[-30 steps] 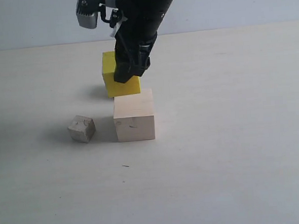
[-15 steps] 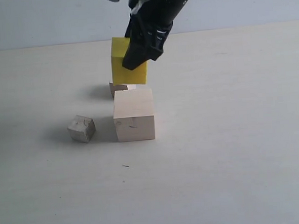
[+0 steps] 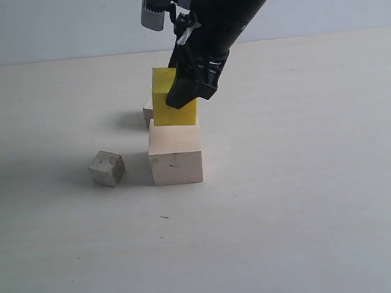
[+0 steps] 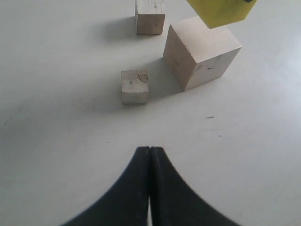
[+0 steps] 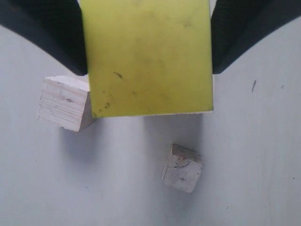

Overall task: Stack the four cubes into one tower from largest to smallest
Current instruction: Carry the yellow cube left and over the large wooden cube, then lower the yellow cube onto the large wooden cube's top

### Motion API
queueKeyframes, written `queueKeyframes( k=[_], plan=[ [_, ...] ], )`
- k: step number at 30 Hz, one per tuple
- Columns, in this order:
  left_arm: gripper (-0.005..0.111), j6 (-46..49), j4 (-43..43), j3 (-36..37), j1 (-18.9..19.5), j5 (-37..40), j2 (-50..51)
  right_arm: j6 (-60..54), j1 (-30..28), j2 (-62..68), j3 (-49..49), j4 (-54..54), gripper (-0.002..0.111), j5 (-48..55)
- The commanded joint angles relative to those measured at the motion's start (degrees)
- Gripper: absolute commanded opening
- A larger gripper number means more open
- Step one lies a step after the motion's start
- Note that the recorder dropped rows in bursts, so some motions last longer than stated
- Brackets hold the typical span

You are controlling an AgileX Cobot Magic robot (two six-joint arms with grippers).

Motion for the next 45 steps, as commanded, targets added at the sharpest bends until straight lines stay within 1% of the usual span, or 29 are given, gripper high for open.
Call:
queueKeyframes(
  k=[1,19,22,28,45],
  plan=[
    [0.000,0.2,-0.3,0.1,-0.5,-0.9,0.0,-0.5,0.1,0.6,0.1,1.2,0.000,-0.7],
    [0.000,0.2,0.1,0.1,-0.5,-1.3,0.0,-1.0,0.2,1.9,0.1,-0.8,0.000,-0.3],
    [0.000,0.2,0.1,0.1,-0.5,-1.3,0.0,-0.9,1.2,1.9,0.1,-0.9,0.000,-0.5],
    [0.000,0.2,0.3,0.1,-0.5,-1.4,0.0,0.4,1.3,1.9,0.1,-2.5,0.000,-0.5],
    [0.000,0.2,0.3,0.1,-0.5,-1.4,0.0,0.7,1.3,1.9,0.1,-2.3,0.000,-0.7]
  ],
)
